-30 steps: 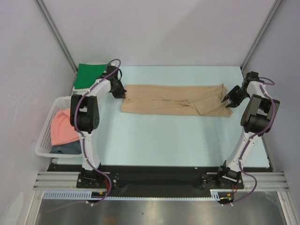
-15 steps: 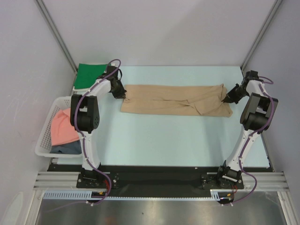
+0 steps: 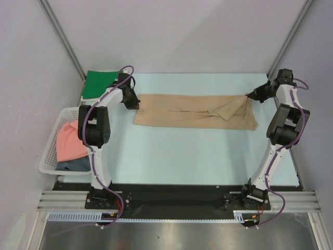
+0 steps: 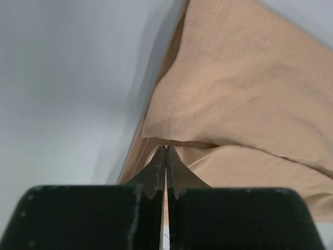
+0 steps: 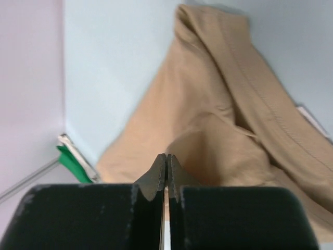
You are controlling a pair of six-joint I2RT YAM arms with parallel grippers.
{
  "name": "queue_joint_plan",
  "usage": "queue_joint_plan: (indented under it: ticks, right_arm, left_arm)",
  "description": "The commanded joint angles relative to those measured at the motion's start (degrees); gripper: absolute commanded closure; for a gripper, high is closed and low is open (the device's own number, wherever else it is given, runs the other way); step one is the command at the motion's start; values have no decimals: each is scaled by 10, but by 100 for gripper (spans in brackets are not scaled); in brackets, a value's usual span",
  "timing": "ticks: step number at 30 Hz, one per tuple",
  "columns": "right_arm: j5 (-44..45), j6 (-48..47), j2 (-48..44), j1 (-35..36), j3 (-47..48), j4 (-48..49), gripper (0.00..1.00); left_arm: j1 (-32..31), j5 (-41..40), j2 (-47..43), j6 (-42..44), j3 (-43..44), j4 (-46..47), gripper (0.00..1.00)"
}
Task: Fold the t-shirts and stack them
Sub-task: Fold the tshirt
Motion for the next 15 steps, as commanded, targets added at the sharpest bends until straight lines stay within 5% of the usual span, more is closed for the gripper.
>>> queue_joint_plan:
  ticks: [1,15]
  right_arm:
    - [-33,54,-30,-1,22,34,100]
    - [-51,106,15,9,75,56,100]
  left_arm:
    - [5,-9,-5,-2,23,14,100]
    - [18,-1,1,-9,28,13,100]
